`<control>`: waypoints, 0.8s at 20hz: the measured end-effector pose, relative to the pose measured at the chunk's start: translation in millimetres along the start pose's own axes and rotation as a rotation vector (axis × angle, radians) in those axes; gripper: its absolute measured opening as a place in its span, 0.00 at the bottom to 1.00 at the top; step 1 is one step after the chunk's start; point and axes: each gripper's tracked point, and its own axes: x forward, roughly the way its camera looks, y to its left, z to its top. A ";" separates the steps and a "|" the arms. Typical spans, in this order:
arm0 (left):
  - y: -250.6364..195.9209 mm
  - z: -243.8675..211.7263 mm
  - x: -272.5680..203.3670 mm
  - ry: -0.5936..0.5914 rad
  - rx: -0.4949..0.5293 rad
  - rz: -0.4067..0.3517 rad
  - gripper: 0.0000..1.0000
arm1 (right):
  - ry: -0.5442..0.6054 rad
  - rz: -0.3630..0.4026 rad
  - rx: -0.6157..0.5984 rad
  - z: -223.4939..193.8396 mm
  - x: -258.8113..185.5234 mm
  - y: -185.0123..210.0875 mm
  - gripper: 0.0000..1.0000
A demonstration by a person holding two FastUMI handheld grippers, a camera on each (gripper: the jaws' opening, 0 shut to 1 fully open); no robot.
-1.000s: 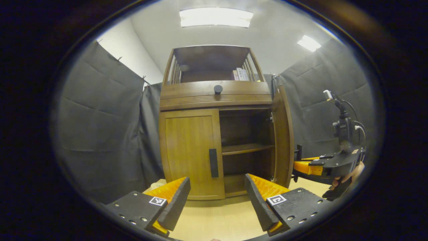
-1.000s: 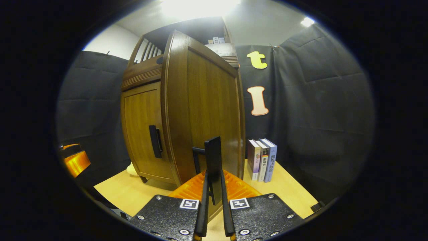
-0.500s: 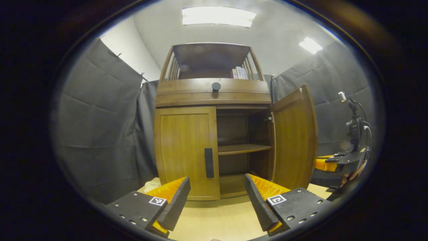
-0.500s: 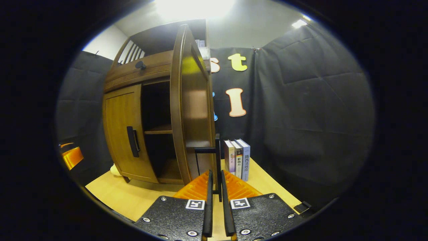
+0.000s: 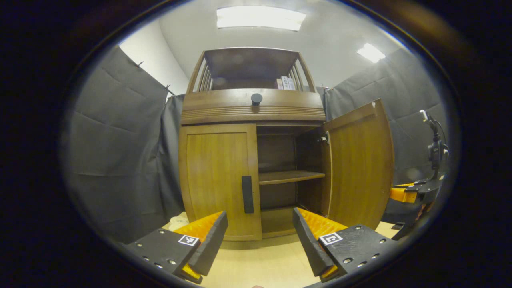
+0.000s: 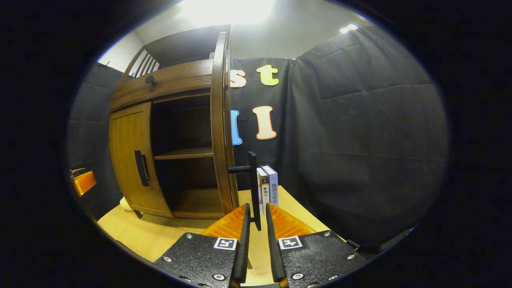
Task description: Open the right door of the double-door shoe cabinet with the right hand, and open the left door with the left hand.
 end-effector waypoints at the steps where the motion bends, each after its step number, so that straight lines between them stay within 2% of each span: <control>1: 0.0 -0.2 1.5 0.001 0.003 -0.003 0.93 | 0.005 -0.020 0.006 -1.7 0.7 -6.6 0.21; 3: -0.2 -0.6 2.7 0.005 0.007 -0.007 0.93 | 0.008 -0.031 0.019 -0.4 0.9 -12.2 0.24; 4: 0.4 -1.0 2.2 0.006 0.008 -0.006 0.93 | 0.009 -0.021 0.029 -0.4 -0.3 -10.4 0.22; 5: 0.5 -0.3 2.9 0.005 0.009 -0.007 0.93 | 0.012 -0.018 0.031 -1.1 -2.3 -9.7 0.28; 6: 0.8 -0.2 2.3 0.004 0.010 -0.006 0.99 | 0.010 -0.026 0.023 -0.5 -4.2 -12.2 0.30; 7: 0.8 0.2 2.7 0.004 0.014 -0.007 0.93 | 0.006 -0.033 0.015 0.2 -7.8 -15.0 0.36; 10: -1.0 -0.7 2.0 0.004 0.032 -0.012 0.93 | -0.029 -0.006 0.025 8.5 -21.9 -10.6 0.60; 11: -0.7 0.0 3.4 0.000 0.038 -0.016 0.99 | -0.046 0.009 0.029 12.6 -27.3 -7.0 0.68; 12: -0.3 -0.4 3.8 -0.003 0.043 -0.016 0.93 | -0.064 0.023 0.022 15.6 -30.3 -4.2 0.77; 14: 0.8 -0.7 4.0 -0.003 0.046 -0.012 0.93 | -0.088 0.041 -0.006 14.4 -38.4 -0.3 0.94; 15: 1.1 -0.2 5.0 -0.005 0.046 -0.008 0.93 | -0.094 0.053 -0.020 13.1 -41.0 5.2 0.97; 16: 1.8 -0.8 5.0 -0.004 0.047 -0.004 0.93 | -0.097 0.064 -0.030 12.2 -43.9 9.2 0.94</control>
